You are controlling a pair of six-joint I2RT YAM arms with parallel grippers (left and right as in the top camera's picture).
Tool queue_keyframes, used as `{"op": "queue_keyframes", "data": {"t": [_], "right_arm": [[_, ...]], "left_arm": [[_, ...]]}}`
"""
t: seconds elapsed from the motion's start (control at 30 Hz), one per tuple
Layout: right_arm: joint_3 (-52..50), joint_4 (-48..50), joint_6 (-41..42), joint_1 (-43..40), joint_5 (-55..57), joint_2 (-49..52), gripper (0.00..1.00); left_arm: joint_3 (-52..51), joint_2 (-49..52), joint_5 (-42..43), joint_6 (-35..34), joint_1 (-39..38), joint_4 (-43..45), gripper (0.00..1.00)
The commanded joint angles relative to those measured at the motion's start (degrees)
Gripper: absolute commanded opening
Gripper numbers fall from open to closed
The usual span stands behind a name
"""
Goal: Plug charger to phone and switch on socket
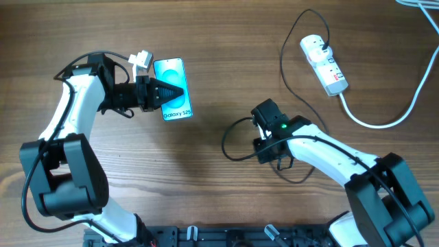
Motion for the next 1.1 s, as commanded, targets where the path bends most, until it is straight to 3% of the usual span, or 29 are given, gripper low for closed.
{"op": "queue_keyframes", "data": {"t": [0.0,0.1,0.2,0.37,0.57,0.77,0.9,1.07], "right_arm": [[-0.37,0.24,-2.10,-0.02,-16.33,2.38,0.04],[1.09,1.29,-6.23,-1.29,-29.40,-2.60,0.04],[1.07,9.07,-6.21,-1.42,-47.80,-8.57,0.04],[1.05,22.10,1.84,-1.07,-59.28,-10.40,0.04],[1.05,33.99,12.02,2.23,-59.21,-10.40,0.04],[1.01,46.88,24.24,8.02,-50.34,-9.20,0.04],[1.01,55.60,29.59,9.01,-50.93,-7.78,0.04],[1.01,62.34,30.56,9.09,-53.16,-4.31,0.04]], "left_arm": [[0.11,-0.85,8.07,0.76,0.94,0.39,0.04],[0.22,-0.85,9.49,0.50,2.51,1.16,0.04],[0.22,-0.87,9.49,0.44,2.95,0.44,0.04],[0.22,-0.85,9.49,0.50,2.49,-2.32,0.04],[0.22,-0.85,9.49,0.50,2.40,-4.31,0.04],[0.22,-0.85,9.49,0.50,2.40,-5.42,0.04],[0.22,-0.85,9.51,0.76,2.05,-5.51,0.04],[0.22,-0.85,9.51,0.76,-0.76,-4.72,0.04]]}}
